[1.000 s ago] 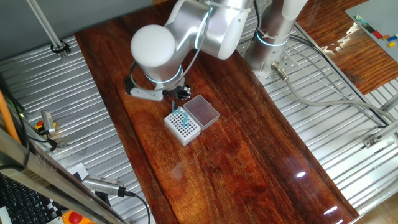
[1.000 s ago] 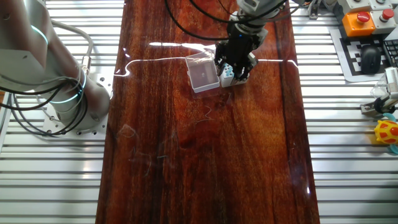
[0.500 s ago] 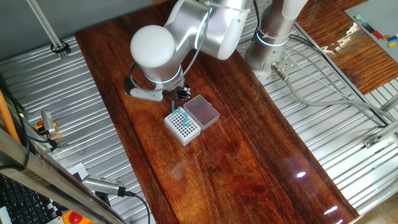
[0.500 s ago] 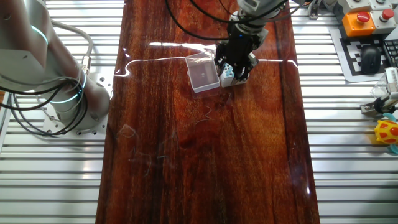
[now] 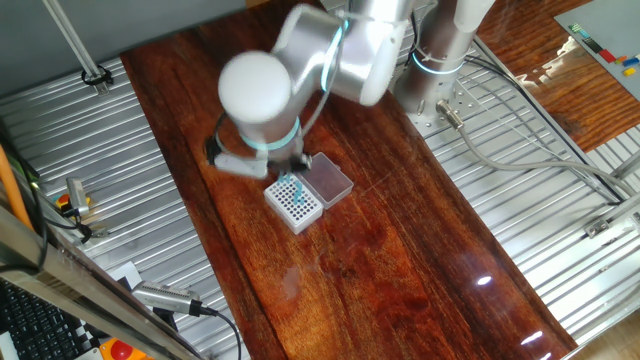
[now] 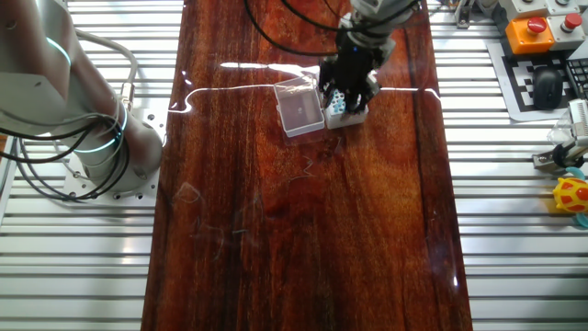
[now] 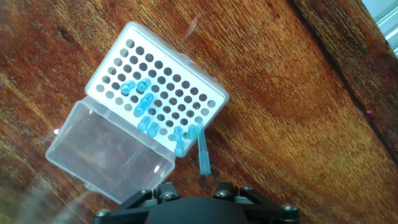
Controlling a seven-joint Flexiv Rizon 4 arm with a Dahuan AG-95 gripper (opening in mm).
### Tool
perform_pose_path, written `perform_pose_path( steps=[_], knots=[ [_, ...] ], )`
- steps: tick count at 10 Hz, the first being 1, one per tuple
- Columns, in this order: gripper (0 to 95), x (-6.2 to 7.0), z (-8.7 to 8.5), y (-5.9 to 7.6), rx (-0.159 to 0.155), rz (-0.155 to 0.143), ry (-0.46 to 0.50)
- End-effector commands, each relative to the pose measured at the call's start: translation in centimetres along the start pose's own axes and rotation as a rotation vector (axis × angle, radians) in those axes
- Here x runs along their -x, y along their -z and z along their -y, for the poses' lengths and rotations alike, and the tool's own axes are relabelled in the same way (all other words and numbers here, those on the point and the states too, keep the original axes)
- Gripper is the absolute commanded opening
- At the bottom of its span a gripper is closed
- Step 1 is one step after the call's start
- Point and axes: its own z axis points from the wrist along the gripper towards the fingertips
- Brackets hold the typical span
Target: Insert a medium pipette tip into the holder for medium pipette tips
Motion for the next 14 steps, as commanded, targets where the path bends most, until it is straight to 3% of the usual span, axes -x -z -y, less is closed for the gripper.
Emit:
perform_pose_path(
  steps=[1, 9, 14],
  knots=[
    [0.0, 4.3, -2.2, 0.4, 0.004, 0.164, -0.156],
    [0.0, 3.0, -1.4, 0.7, 0.008, 0.166, -0.132],
    [0.0, -0.4, 0.7, 0.7, 0.006, 0.165, -0.077]
  ],
)
